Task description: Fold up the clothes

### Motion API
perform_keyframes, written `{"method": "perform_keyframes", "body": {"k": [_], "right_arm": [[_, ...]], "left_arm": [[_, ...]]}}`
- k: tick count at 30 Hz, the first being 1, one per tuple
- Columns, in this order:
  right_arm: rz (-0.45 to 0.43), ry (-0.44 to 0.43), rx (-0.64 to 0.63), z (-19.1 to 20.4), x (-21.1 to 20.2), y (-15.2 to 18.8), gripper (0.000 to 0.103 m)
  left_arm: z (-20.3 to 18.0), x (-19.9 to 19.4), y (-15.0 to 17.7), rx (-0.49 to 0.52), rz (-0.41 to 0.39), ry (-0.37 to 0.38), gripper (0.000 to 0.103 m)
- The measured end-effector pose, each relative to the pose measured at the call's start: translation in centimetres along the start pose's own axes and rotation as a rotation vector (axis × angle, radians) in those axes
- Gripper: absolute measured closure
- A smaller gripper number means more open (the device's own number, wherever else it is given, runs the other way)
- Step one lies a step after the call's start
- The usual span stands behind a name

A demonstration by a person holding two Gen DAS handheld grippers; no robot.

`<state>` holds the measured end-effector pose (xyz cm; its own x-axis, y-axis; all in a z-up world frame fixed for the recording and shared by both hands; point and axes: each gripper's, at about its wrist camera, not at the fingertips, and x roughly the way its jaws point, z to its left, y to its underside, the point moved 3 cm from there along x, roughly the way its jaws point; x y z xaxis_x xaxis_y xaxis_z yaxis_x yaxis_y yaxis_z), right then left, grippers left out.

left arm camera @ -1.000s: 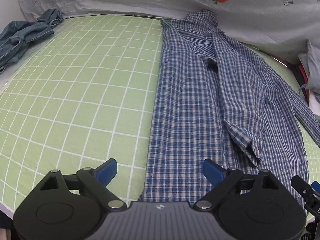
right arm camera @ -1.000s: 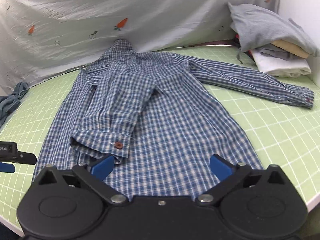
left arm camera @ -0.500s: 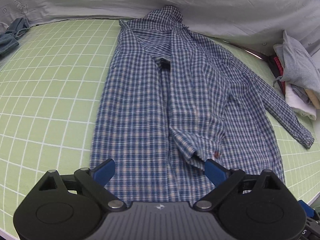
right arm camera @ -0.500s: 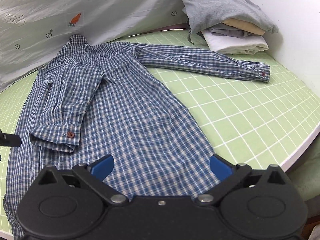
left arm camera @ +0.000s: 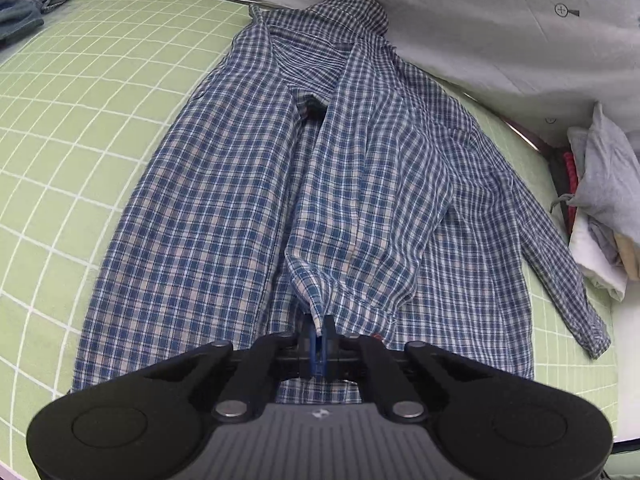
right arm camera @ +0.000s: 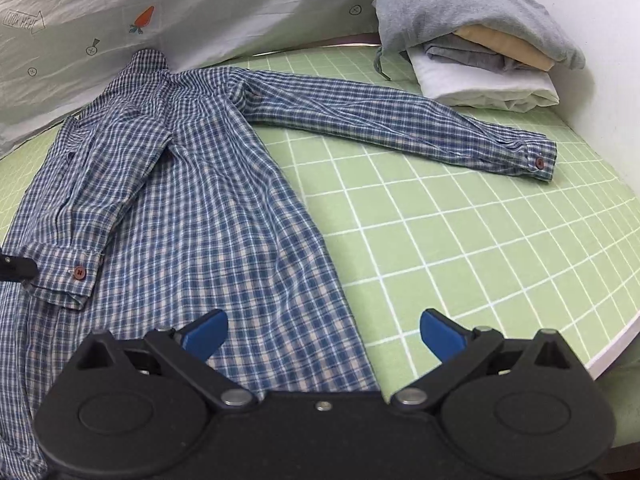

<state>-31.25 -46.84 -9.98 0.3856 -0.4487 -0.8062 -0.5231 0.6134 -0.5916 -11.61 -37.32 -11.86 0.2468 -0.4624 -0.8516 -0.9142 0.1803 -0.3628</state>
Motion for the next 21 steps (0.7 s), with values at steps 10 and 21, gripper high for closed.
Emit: {"method": "perform_keyframes", "body": {"k": [10,21], "right_arm": [[-0.008,-0.02,0.014,0.3,1.0,-0.7,0.0],[0.031,-0.069,-0.093,4.6,0.8,0.7,0.0]], "left_arm": [[3.7,-5.5,4.0,-0.166,-0.016,0.072,0.102],[9.2,-2.7,5.9,-0.224,0.094,-0.045,0.1]]}}
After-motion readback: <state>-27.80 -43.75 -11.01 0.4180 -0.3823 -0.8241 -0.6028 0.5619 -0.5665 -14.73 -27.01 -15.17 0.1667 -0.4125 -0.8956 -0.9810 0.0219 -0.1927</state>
